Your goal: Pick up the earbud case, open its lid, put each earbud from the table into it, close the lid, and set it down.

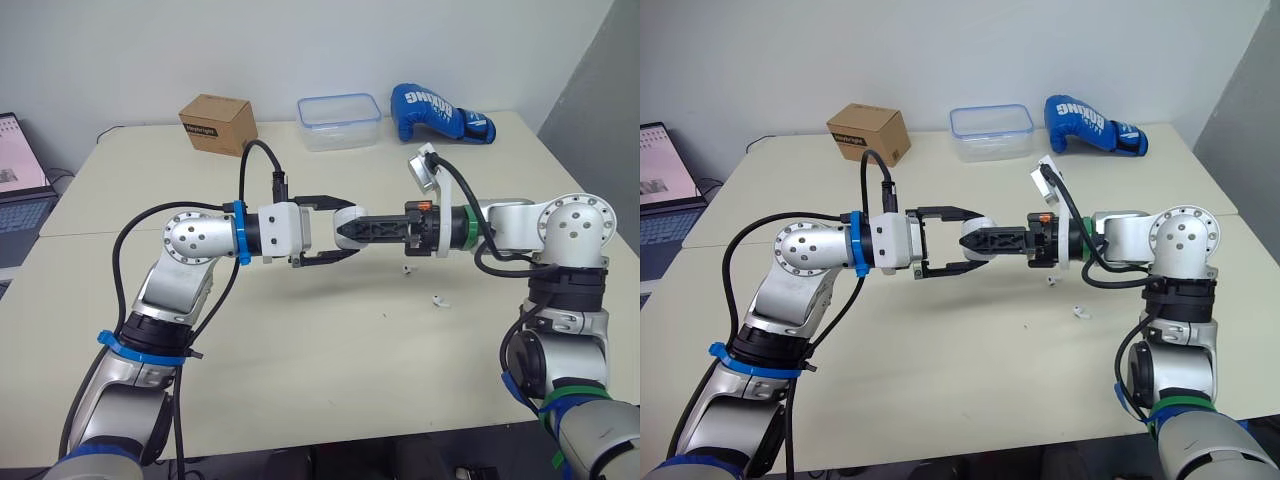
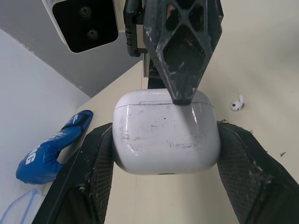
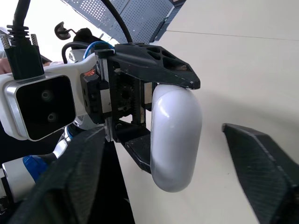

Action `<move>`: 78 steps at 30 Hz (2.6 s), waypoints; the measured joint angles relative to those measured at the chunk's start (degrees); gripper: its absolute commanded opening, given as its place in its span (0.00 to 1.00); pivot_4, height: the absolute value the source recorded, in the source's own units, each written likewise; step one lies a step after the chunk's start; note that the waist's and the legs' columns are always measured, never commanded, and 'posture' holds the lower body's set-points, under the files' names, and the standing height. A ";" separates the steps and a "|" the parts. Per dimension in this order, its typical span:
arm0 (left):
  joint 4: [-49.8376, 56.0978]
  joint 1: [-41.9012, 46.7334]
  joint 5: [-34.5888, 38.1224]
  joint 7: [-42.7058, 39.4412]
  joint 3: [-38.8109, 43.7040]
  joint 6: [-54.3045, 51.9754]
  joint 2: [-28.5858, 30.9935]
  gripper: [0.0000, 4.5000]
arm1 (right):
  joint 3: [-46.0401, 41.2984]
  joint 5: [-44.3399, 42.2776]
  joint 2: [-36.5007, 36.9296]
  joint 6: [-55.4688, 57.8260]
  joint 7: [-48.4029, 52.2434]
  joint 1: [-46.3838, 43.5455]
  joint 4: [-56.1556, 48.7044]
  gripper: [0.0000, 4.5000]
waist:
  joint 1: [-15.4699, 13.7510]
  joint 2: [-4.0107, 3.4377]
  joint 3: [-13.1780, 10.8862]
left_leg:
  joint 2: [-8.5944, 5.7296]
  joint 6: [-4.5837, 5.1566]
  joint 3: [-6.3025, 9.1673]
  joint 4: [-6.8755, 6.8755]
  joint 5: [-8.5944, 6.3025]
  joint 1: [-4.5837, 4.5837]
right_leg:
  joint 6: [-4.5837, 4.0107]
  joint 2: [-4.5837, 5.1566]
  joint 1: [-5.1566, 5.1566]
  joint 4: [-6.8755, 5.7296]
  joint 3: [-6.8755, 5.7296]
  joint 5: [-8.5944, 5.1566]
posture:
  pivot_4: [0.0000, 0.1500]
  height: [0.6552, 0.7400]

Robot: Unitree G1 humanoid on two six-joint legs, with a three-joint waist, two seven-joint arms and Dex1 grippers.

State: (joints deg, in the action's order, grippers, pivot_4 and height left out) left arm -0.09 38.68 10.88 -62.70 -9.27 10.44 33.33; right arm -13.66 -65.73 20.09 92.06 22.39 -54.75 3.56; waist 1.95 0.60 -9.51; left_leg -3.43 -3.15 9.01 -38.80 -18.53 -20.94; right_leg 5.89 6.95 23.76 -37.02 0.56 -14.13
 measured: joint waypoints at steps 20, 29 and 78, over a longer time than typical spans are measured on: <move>-0.16 0.37 -0.67 0.00 0.00 0.72 -0.53 0.62 | 1.39 -4.94 0.40 -0.02 -4.53 0.18 0.02 0.43 | 0.01 0.00 0.00 | 0.00 0.00 0.00 0.00 0.00 0.00 | 0.00 0.00 0.00 0.00 0.01 0.00 | 1.00 0.89; -0.15 0.43 -0.73 -0.05 0.01 2.28 -0.49 0.62 | 1.38 -6.06 0.87 -0.02 -6.53 0.23 0.23 0.18 | 0.02 0.00 0.00 | 0.00 0.00 -0.01 0.00 0.00 0.00 | 0.00 0.00 0.01 0.00 0.02 0.00 | 1.00 0.89; 4.23 7.11 11.80 -10.88 -7.85 -52.88 11.86 0.58 | 53.88 50.68 19.27 -33.69 37.78 -7.27 -14.87 0.18 | 1.32 -0.02 -0.06 | -0.01 -0.03 0.00 -0.05 0.02 -0.32 | 0.09 -0.02 0.35 -0.07 0.01 -0.06 | 1.00 0.89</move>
State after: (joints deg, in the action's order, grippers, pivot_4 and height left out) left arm 4.14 45.79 22.68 -73.58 -17.12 -42.44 45.19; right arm 40.22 -15.05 39.37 58.36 60.16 -62.02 -11.31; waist 3.28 0.58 -9.57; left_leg -3.43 -3.18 9.01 -38.85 -18.51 -21.27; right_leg 5.99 6.93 24.12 -37.09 0.56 -14.19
